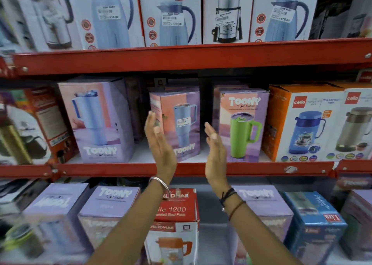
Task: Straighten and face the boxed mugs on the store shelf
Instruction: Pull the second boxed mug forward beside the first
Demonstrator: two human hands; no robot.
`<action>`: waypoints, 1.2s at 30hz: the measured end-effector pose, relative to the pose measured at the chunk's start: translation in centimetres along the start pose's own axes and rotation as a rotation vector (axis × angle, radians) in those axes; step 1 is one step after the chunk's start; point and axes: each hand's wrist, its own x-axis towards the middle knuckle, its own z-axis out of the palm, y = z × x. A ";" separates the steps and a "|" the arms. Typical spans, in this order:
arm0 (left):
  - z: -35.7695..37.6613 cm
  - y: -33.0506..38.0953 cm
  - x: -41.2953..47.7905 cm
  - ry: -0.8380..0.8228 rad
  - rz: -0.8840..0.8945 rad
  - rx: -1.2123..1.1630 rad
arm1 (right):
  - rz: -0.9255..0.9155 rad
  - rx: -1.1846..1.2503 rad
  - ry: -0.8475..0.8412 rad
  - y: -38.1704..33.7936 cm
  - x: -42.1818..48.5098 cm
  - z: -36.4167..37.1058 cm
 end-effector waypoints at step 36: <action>-4.3 -3.4 4.1 -0.271 -0.543 -0.158 | 0.287 0.069 0.066 3.7 4.4 4.5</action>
